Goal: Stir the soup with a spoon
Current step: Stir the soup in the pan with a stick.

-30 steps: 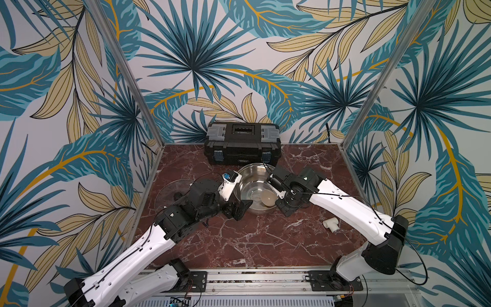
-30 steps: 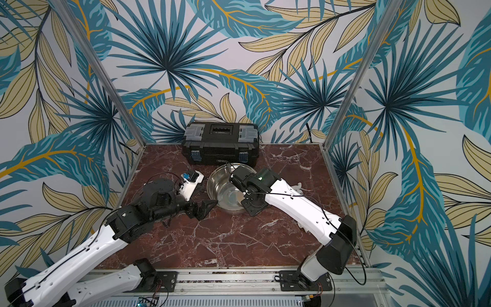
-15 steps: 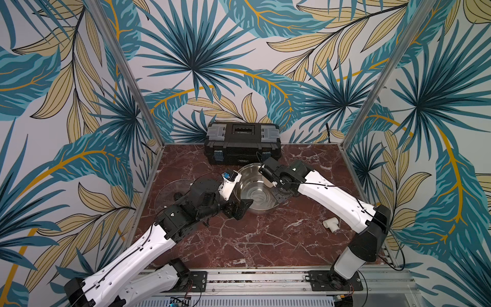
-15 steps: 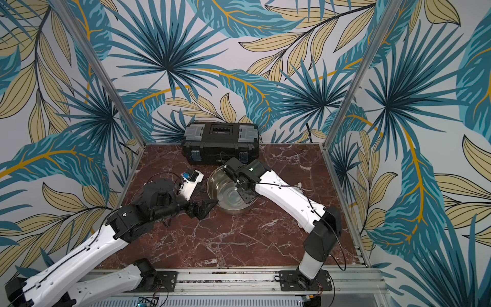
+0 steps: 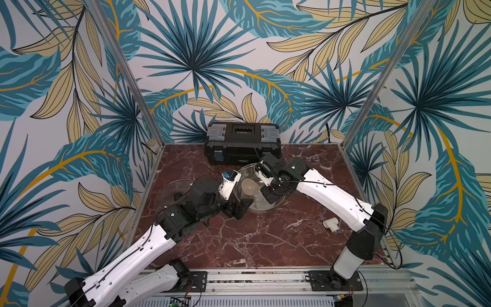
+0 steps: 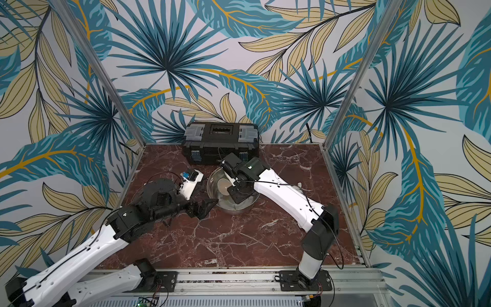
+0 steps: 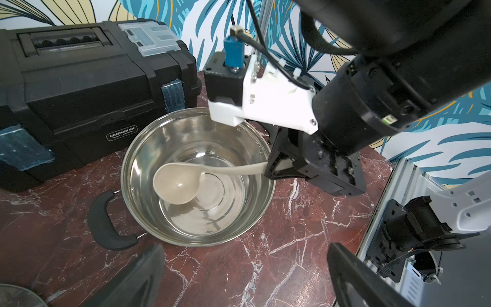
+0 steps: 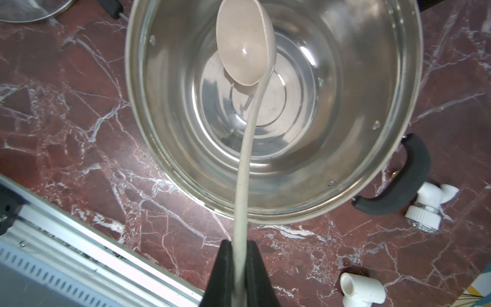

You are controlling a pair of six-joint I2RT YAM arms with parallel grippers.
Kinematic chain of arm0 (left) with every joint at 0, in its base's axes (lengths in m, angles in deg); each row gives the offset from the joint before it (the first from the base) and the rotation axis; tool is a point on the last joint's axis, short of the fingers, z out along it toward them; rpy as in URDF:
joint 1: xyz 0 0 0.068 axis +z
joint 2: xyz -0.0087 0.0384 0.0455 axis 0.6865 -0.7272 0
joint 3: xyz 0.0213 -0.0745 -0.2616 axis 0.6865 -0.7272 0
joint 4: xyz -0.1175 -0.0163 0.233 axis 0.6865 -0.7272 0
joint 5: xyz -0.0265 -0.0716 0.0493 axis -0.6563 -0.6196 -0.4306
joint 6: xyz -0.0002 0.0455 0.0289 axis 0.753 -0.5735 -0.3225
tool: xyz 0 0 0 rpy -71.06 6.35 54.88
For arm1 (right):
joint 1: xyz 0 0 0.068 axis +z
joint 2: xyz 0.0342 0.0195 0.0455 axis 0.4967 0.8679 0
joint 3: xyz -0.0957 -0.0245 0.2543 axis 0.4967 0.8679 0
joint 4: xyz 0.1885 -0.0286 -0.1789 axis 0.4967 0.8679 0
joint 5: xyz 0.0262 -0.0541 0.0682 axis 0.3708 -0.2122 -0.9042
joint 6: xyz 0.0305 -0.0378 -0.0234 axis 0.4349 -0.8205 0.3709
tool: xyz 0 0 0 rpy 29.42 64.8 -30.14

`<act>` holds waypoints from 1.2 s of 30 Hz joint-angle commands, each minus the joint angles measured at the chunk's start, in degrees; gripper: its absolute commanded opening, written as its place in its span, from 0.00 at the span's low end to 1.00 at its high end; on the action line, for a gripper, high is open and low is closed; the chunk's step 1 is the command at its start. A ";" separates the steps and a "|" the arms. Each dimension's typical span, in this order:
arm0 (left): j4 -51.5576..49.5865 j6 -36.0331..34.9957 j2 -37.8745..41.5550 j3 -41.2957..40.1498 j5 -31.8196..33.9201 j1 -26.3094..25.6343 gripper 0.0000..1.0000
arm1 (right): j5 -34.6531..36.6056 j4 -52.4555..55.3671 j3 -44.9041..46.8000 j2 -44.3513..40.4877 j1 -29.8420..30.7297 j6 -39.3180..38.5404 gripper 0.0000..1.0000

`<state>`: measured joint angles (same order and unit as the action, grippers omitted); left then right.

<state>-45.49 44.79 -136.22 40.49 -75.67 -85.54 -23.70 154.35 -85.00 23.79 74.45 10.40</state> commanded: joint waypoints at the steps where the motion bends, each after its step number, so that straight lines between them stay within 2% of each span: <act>1: 1.06 0.53 -0.04 -1.21 0.82 0.00 1.00 | -3.99 1.29 2.85 -5.24 0.16 -0.41 0.00; 5: 1.33 0.64 -0.34 -1.21 0.67 0.00 1.00 | -1.56 3.86 7.29 -9.62 0.17 -0.02 0.00; 9: 1.16 0.95 -0.90 -0.91 0.65 -0.04 1.00 | 5.26 6.39 11.29 -12.20 0.16 0.73 0.00; 14: 0.63 1.53 -2.34 0.25 -0.50 -0.04 1.00 | 12.92 6.10 13.11 -12.53 -0.08 2.48 0.00; 20: 0.09 1.68 -3.50 0.95 -1.03 -0.04 1.00 | 18.41 2.00 12.03 -10.45 -1.25 3.34 0.00; 28: -0.38 1.98 -3.68 0.58 -0.41 0.00 1.00 | 16.60 -2.70 6.77 -4.66 -2.41 1.45 0.00; 36: 0.01 1.97 -3.46 0.14 0.02 -0.01 1.00 | 4.33 -4.95 0.94 -0.26 -2.34 0.61 0.00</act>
<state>-45.71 46.41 -139.92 40.51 -75.89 -85.54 -13.41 150.97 -82.18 22.80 72.09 11.75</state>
